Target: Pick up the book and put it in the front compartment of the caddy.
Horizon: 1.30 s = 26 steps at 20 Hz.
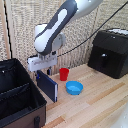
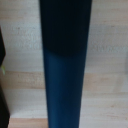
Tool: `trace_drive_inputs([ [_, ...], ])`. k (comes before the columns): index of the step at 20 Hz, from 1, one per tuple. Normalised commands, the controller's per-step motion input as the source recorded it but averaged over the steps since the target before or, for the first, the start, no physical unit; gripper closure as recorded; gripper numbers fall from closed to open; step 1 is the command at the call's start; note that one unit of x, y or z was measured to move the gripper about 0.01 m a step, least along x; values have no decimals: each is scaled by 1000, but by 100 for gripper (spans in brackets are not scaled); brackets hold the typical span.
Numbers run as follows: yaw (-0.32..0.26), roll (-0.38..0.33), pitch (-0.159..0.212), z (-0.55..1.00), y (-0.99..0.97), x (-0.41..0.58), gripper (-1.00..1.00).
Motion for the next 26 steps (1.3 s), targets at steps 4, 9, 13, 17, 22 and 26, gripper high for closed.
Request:
trace_drive_inputs([
  [4,3,-35,5,-231,2,102,100],
  [9,41,-26,64,-158,30,99,100],
  [13,23,-33,39,-41,76,7,100],
  [17,2,-50,-1,-11,51,0,100],
  [22,-93,-28,-104,292,0,-9,100],
  [26,-76,-5,-46,951,6,-21,100],
])
